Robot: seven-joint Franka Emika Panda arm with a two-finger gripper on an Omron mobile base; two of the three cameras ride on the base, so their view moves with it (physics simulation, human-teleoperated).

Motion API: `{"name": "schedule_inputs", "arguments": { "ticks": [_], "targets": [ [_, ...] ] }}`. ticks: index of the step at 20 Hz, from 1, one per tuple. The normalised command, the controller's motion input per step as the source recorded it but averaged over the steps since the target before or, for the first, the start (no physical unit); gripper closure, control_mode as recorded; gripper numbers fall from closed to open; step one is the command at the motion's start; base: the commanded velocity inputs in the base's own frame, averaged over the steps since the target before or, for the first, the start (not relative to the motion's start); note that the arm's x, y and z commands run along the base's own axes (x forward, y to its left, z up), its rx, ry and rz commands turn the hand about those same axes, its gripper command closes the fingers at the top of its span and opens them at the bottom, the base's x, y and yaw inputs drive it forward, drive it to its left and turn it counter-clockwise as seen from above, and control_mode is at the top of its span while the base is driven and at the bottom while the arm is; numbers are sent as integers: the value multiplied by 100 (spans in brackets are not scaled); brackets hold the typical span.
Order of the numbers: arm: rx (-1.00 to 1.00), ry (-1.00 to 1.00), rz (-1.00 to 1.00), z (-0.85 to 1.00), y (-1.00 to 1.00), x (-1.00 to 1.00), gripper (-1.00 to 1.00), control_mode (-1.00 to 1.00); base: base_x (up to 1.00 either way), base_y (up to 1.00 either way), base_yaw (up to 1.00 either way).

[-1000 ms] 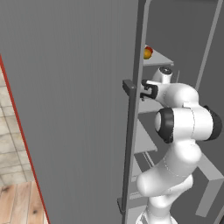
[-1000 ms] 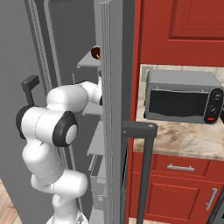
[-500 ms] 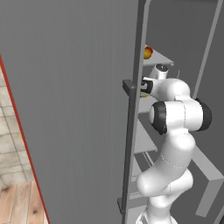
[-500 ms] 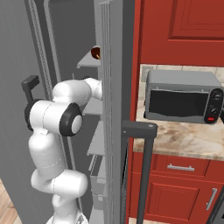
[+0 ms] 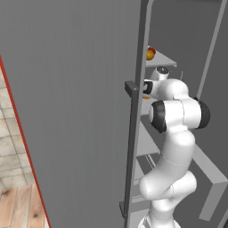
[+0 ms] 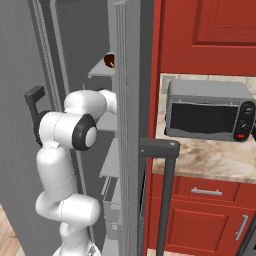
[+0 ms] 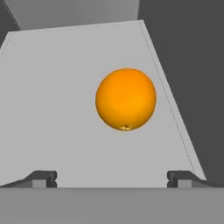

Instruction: Take the oranges from the second highest rack and move them to the highest rack where the bell pepper and steak are located, to maximize freezer space. Close the freezer door after rearranging.

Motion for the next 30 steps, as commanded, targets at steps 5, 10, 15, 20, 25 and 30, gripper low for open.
{"name": "schedule_inputs", "arguments": {
  "ticks": [5, 10, 15, 20, 25, 30],
  "targets": [
    [0, 0, 0, -8, -4, 33, -100, -100, 0, 0, 0],
    [0, 0, 0, -6, -4, 37, -100, -100, 0, 0, 0],
    [0, 0, 0, -8, -13, 32, -100, -100, 0, 0, 0],
    [0, 0, 0, -12, -23, 27, -100, -100, 0, 0, 0],
    [0, 1, 0, -15, -34, 24, -100, -100, 0, 0, 0],
    [0, 5, 0, -24, -28, 26, -100, -100, 0, 0, 0]
  ]
}}
